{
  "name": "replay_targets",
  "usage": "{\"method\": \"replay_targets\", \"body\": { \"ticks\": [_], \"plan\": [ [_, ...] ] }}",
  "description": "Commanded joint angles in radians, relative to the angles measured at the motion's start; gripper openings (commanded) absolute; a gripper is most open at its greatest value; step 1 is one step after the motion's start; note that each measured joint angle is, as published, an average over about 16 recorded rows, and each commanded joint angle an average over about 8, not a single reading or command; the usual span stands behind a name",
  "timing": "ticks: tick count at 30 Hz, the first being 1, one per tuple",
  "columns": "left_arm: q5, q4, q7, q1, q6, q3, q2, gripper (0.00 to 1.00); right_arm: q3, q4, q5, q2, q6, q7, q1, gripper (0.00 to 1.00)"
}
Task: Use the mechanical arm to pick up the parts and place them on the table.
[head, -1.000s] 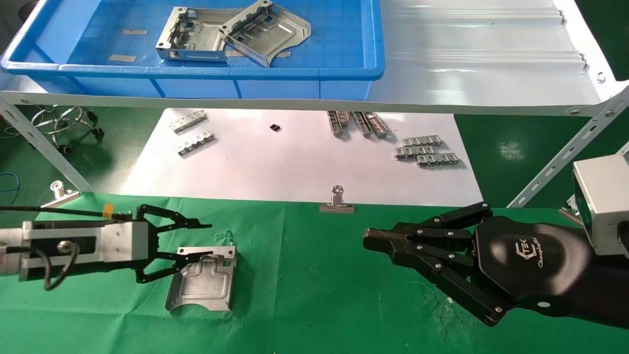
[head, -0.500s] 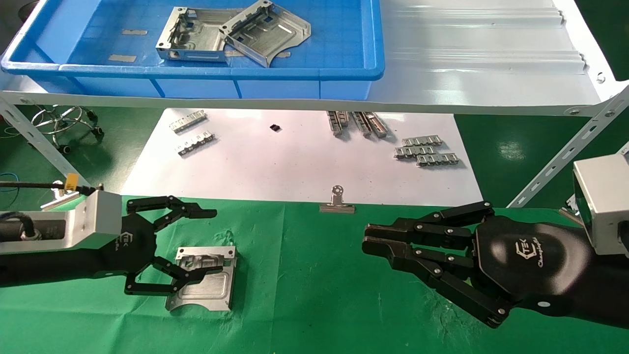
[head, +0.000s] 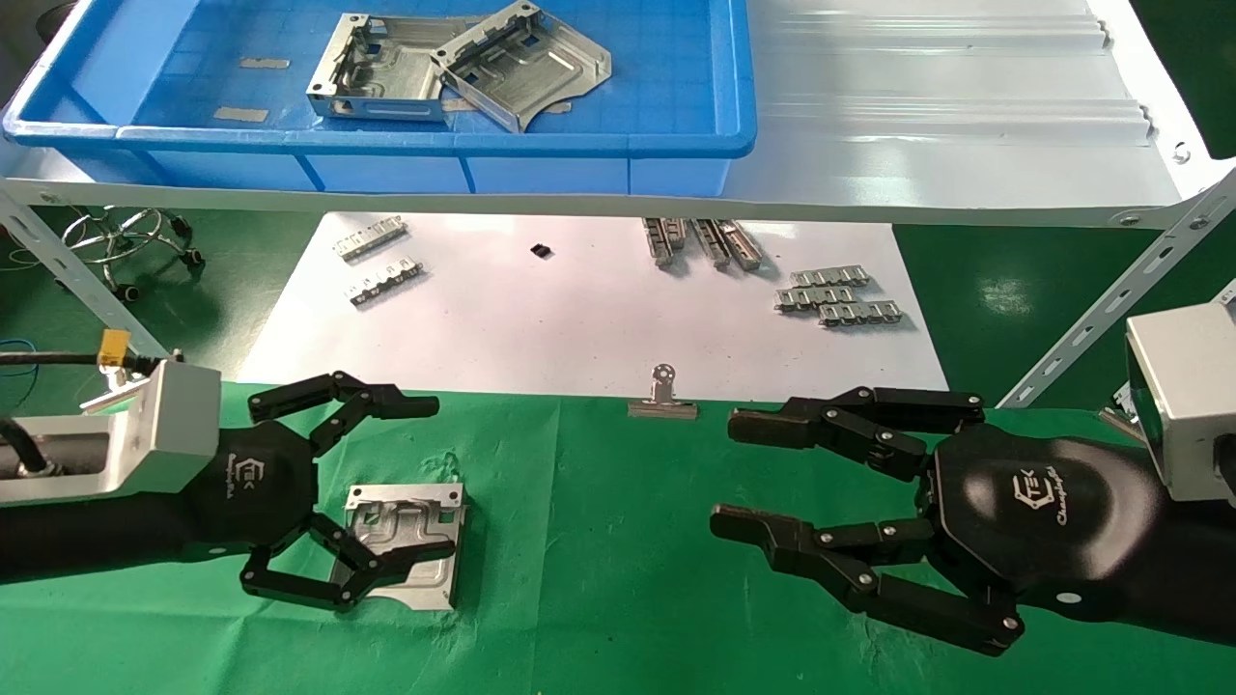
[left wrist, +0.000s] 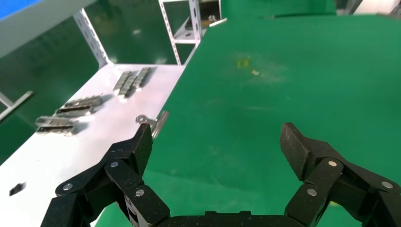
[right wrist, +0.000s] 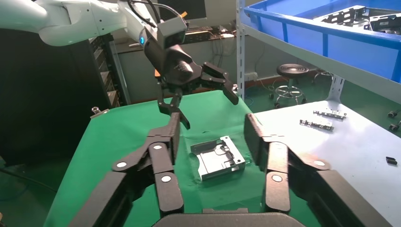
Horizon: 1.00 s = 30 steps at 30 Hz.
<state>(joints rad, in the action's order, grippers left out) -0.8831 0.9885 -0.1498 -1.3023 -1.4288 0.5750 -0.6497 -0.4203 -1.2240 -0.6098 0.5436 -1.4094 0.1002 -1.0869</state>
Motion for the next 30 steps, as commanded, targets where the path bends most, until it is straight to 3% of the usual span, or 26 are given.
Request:
{"method": "replay_targets", "body": {
  "ticks": [1, 30],
  "plan": [
    [0.009, 0.017, 0.019, 0.013, -0.004, -0.017, 0.002, 1.0, 0.0, 0.0, 0.0, 0.0, 0.0, 0.0, 0.0, 1.0],
    [0.134, 0.26, 0.297, 0.2, -0.059, -0.26, 0.034, 1.0, 0.0, 0.0, 0.0, 0.0, 0.0, 0.0, 0.0, 1.0]
  ]
}}
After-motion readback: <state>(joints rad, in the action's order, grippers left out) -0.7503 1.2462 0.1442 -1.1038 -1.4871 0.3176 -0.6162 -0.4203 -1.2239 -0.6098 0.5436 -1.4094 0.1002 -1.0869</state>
